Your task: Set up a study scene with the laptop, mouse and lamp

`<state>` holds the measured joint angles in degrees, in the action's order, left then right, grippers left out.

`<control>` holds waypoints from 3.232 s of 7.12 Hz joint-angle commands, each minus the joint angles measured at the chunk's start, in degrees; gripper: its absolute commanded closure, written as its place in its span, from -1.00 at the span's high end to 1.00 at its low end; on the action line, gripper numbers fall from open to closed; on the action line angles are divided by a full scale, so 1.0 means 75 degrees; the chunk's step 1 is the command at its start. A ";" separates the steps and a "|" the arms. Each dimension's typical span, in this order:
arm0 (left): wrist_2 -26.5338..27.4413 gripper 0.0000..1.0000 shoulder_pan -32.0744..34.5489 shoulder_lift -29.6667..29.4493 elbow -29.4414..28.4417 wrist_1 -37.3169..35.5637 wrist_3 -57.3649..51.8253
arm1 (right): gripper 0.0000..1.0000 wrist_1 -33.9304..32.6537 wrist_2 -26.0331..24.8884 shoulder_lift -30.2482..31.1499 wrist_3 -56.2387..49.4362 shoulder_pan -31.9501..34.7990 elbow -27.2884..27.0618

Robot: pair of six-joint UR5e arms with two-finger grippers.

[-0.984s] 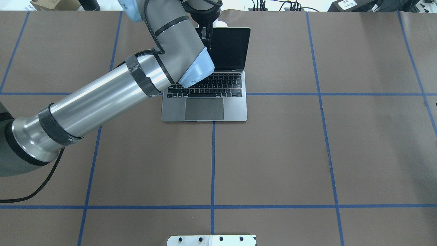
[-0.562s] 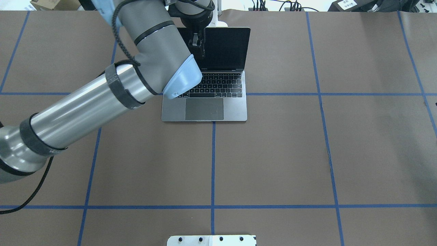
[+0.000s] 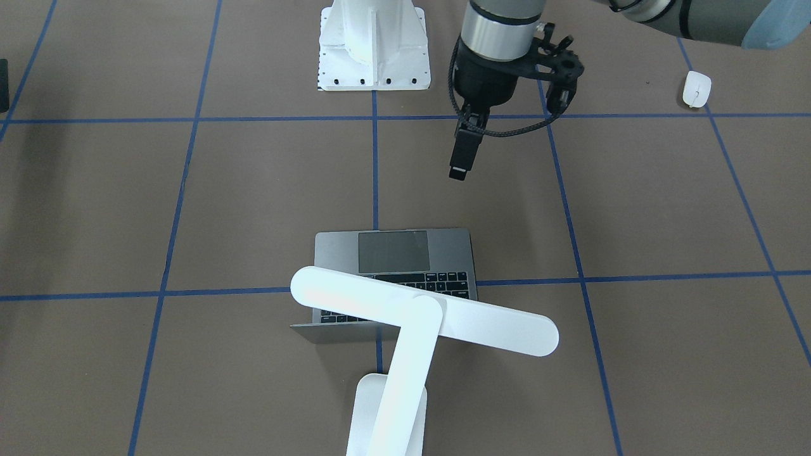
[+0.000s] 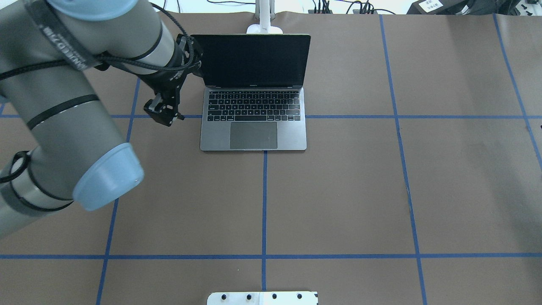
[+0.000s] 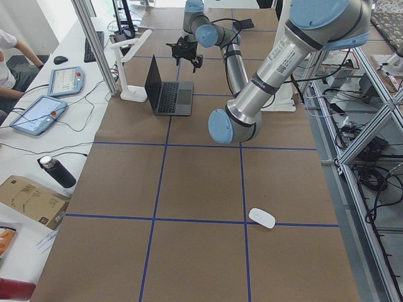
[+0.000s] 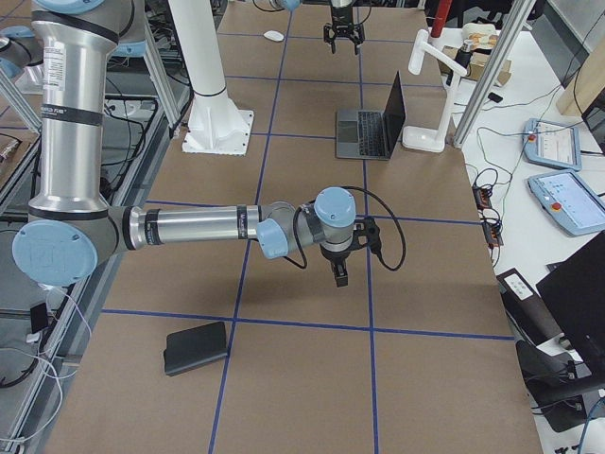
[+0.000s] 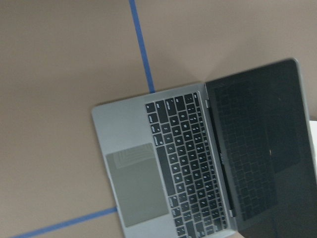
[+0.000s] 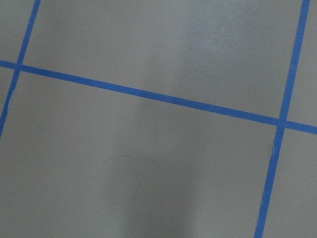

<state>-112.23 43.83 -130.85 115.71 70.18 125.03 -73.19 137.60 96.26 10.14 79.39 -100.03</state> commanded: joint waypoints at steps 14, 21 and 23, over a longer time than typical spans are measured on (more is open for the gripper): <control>-0.2789 1.00 0.3800 0.4111 0.0474 0.0053 -1.3953 | 0.98 -0.0142 0.0439 0.2387 -0.4901 -0.0528 0.0048; -0.2778 1.00 0.3893 0.4111 0.0802 0.0193 -1.3929 | 0.88 -0.3797 0.0124 0.1581 -0.9481 -0.1702 0.0317; -0.2789 1.00 0.3882 0.4100 0.1070 0.0205 -1.3813 | 0.88 -0.4011 -0.0134 0.1591 -1.0265 -0.1692 0.0608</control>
<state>-133.12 72.91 -100.04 122.47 71.68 20.76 -102.12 137.98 108.29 -62.70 66.59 -97.08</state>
